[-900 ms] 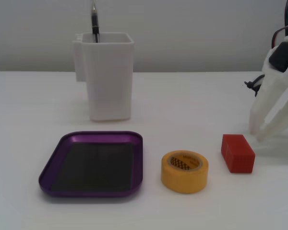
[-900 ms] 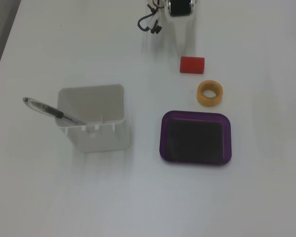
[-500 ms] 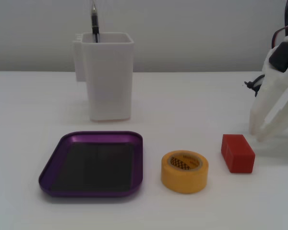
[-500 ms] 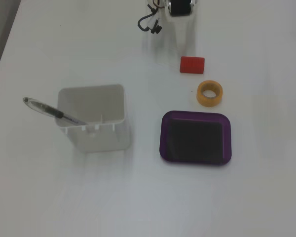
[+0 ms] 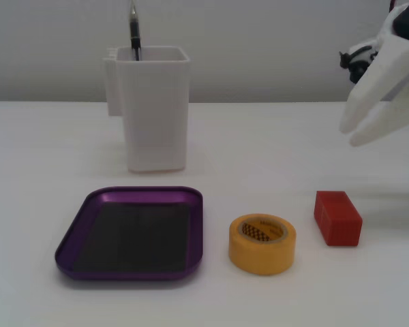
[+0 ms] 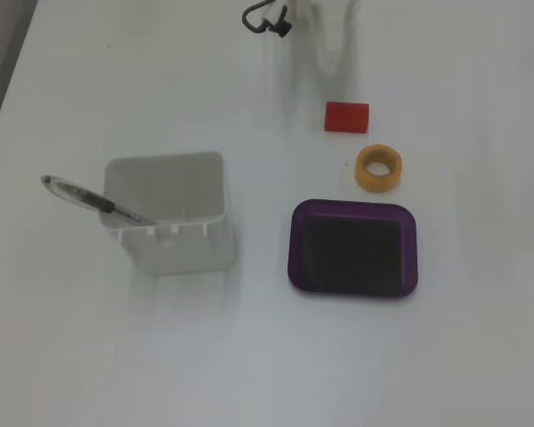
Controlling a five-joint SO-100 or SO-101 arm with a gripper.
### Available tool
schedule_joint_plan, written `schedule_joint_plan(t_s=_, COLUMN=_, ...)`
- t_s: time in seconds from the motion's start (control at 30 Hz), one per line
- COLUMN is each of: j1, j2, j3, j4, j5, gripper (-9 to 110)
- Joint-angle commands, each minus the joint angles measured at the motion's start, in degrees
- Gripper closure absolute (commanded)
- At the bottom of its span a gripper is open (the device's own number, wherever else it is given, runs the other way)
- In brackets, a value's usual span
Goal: Grab up the yellow tape and put it in the box.
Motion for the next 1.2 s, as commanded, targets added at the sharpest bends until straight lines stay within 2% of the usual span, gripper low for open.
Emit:
schedule_joint_plan(t_s=0.0, j1=0.3, j2=-10.2, j3=-6.2, j4=-0.5, j5=-2.0, gripper=95)
schedule_joint_plan(t_s=0.33, j1=-4.5, j2=-60.7, j3=-38.6, j4=0.1, j5=-2.6, gripper=89)
schedule_joint_plan(t_s=0.53, j1=-10.9, j2=-81.4, j3=-50.8, j4=-0.4, j5=-2.3, gripper=89)
schedule_joint_plan(t_s=0.73, j1=-12.0, j2=-91.0, j3=-55.7, j4=-1.2, j5=-2.2, gripper=89)
schedule_joint_plan(t_s=1.17, j1=-11.5, j2=-96.9, j3=-55.5, j4=-9.2, j5=-2.5, gripper=90)
